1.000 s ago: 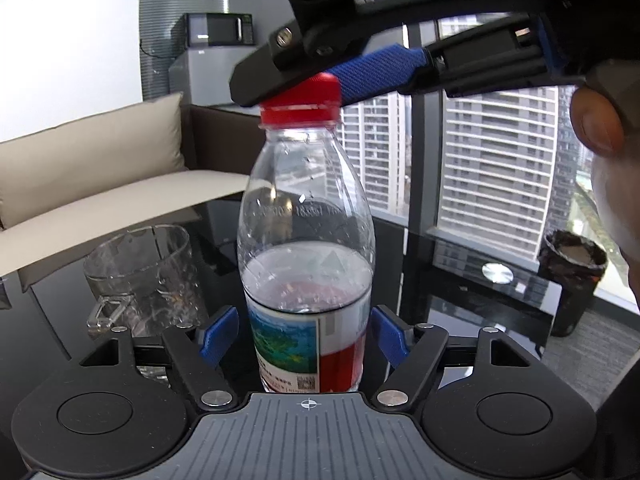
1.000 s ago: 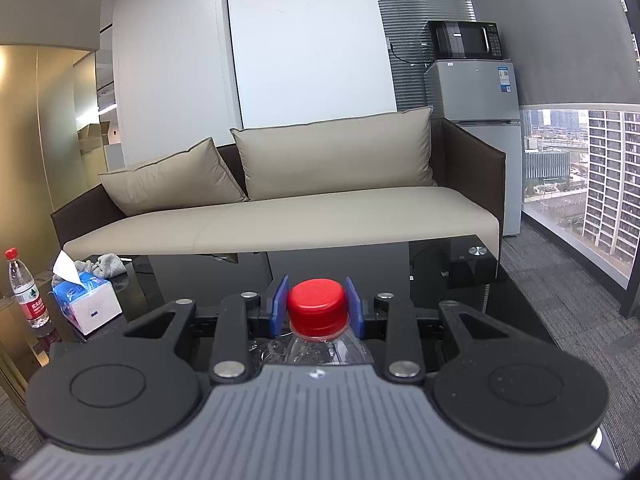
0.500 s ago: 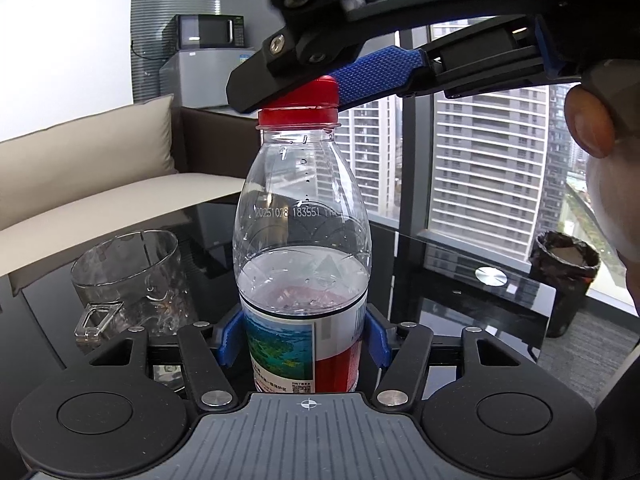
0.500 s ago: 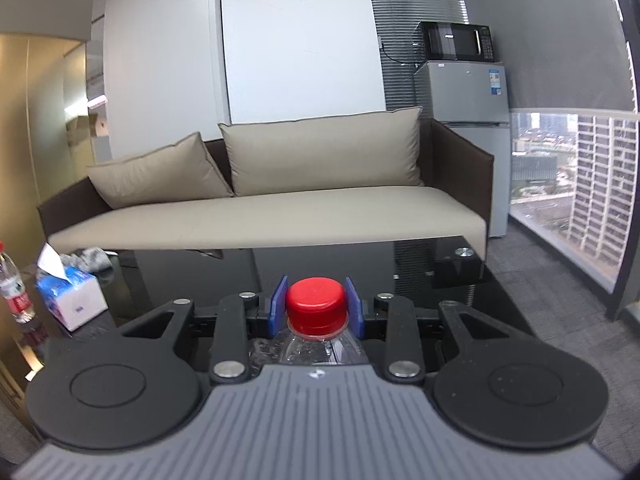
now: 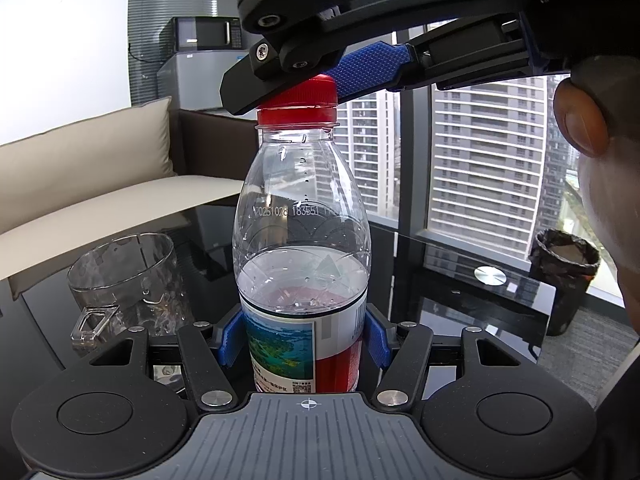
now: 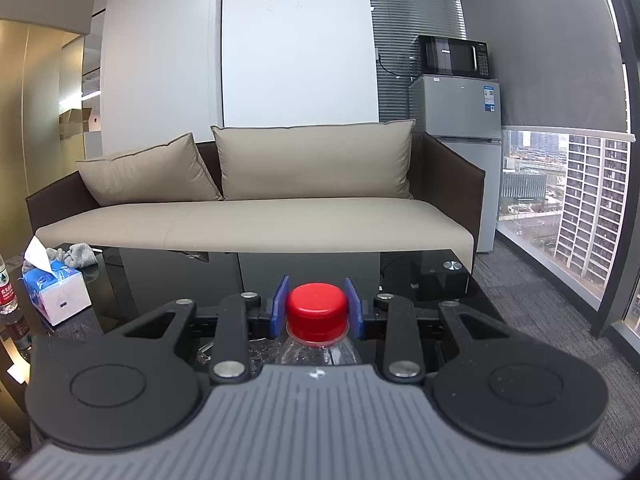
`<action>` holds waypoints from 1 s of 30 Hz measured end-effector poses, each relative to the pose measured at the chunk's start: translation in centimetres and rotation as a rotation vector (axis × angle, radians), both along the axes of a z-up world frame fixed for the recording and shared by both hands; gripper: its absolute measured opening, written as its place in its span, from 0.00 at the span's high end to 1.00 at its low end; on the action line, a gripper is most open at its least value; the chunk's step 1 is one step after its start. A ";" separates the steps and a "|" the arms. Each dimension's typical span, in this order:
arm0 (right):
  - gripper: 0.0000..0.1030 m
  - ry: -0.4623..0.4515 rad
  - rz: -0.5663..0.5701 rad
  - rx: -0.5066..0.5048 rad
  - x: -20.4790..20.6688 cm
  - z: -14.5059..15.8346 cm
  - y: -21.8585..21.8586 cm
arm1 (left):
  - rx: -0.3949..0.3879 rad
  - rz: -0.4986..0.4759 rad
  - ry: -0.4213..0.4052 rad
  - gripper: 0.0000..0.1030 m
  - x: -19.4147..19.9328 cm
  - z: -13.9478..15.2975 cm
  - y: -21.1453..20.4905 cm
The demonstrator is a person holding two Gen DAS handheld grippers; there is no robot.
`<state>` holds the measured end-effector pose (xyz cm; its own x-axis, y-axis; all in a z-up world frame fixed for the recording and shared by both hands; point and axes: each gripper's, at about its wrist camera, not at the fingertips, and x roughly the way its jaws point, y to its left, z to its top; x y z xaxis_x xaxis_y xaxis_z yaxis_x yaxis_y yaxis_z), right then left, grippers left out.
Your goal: Unscrew bottle cap and pour
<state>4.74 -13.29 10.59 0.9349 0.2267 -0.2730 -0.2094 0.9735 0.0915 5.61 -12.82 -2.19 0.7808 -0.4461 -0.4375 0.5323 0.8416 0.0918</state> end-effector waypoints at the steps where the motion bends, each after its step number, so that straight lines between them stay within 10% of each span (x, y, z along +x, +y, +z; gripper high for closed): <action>1: 0.69 -0.003 0.005 0.000 0.0 0.0 -0.1 | 0.001 0.000 -0.001 0.45 0.0 0.0 0.0; 23: 0.69 -0.031 0.250 0.000 1.5 -0.3 -3.0 | -0.002 -0.017 -0.007 0.46 0.0 -0.3 0.1; 30: 0.65 -0.070 0.151 -0.023 0.4 -0.3 -2.5 | 0.020 -0.018 -0.028 0.46 -0.2 -0.3 -0.5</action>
<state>5.17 -15.77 10.28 0.9077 0.3602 -0.2153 -0.3583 0.9323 0.0495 5.40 -13.29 -2.50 0.7847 -0.4516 -0.4248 0.5444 0.8297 0.1236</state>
